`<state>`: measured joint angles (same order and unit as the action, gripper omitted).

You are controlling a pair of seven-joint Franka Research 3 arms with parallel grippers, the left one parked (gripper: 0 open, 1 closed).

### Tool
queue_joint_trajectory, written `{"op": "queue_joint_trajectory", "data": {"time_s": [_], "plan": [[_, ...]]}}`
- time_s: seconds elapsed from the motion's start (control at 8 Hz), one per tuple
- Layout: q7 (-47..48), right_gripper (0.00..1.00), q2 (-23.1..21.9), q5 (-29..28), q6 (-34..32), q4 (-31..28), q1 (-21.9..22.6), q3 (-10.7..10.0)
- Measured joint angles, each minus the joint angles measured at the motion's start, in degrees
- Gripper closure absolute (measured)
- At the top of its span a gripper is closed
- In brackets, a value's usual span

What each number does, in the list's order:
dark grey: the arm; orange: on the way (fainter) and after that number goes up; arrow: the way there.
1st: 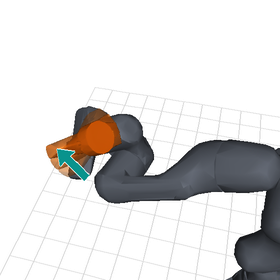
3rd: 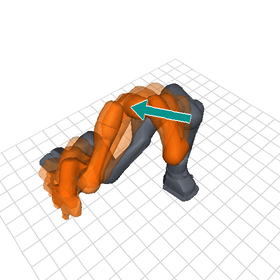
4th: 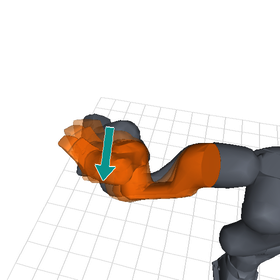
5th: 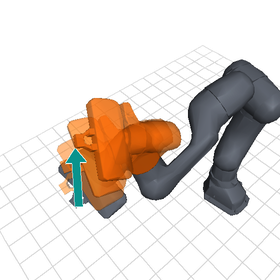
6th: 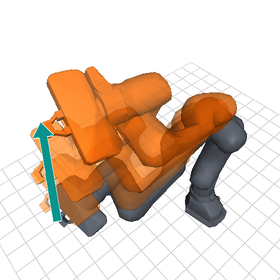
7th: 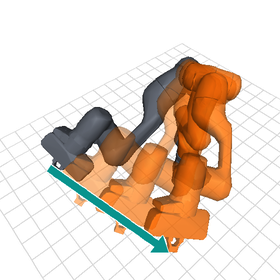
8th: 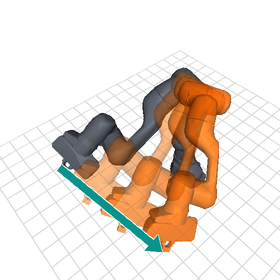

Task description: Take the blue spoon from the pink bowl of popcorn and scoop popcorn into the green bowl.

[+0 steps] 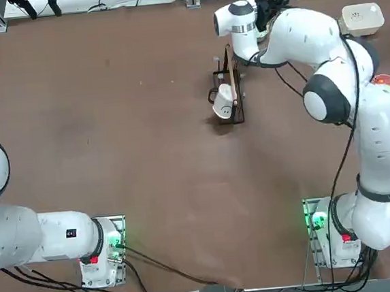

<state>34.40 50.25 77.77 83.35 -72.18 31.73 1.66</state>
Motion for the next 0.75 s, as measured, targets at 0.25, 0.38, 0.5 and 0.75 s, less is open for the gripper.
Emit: {"op": "queue_joint_trajectory", "data": {"time_s": [0.25,0.38,0.5,0.75], "plan": [[-1.91,0.89,1.92,-2.57,0.49,4.96,0.01,0.81],[-2.63,0.89,2.22,-3.53,0.66,6.22,-0.05,1.01],[-2.90,0.89,2.42,-4.45,0.71,7.04,-0.14,1.95],[-2.92,0.89,2.58,-7.15,0.64,8.62,0.03,4.39]]}}
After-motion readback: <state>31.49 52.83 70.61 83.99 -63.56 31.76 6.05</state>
